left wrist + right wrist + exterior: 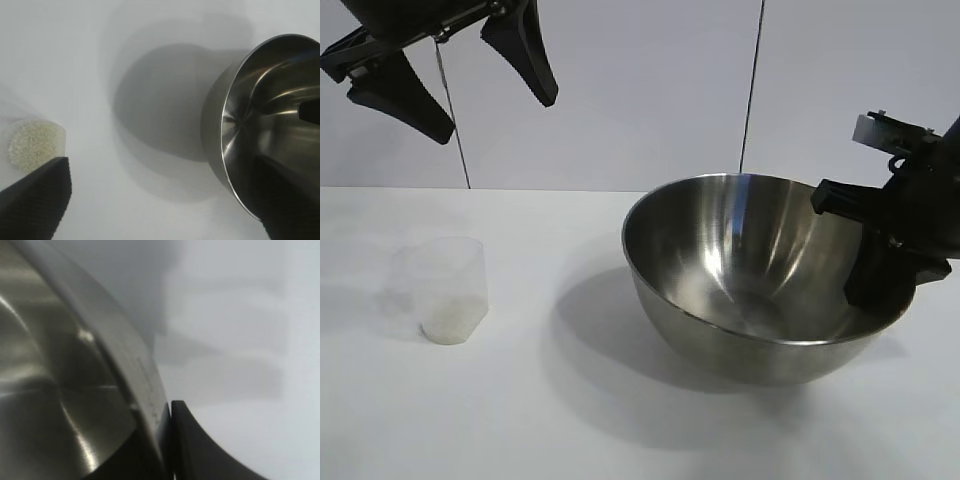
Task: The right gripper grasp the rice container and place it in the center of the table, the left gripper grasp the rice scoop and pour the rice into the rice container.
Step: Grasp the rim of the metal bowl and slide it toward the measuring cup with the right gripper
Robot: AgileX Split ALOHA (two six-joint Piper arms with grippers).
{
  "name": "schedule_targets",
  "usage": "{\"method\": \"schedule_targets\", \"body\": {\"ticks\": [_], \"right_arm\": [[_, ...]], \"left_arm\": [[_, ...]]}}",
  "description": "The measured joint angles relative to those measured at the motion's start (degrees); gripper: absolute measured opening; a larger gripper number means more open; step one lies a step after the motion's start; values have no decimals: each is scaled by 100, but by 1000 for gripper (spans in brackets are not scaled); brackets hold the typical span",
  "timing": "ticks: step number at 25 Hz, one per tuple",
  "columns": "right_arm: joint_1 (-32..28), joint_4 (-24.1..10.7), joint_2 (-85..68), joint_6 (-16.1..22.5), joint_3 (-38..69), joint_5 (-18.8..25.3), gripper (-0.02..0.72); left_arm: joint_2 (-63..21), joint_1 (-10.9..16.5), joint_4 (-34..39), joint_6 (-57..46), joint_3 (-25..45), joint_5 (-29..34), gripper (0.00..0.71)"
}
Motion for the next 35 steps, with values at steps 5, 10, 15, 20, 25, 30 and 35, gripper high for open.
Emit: {"method": "schedule_targets", "body": {"ticks": [5, 10, 15, 20, 25, 30, 35], "right_arm": [[132, 94, 0, -20, 11, -163, 11], [492, 151, 0, 18, 11, -321, 11], [828, 188, 26, 227, 11, -554, 11], [1049, 203, 409, 357, -253, -540, 11], [1292, 126, 842, 555, -727, -394, 11], [1476, -210, 1147, 848, -1005, -261, 11], [1491, -341, 1153, 1007, -1056, -228, 64]], "left_arm": [[0, 0, 0, 0, 0, 0, 694], [0, 0, 0, 0, 0, 10, 694], [0, 0, 0, 0, 0, 32, 694], [0, 0, 0, 0, 0, 117, 694], [0, 0, 0, 0, 0, 128, 694], [0, 0, 0, 0, 0, 141, 694], [0, 0, 0, 0, 0, 141, 694]]}}
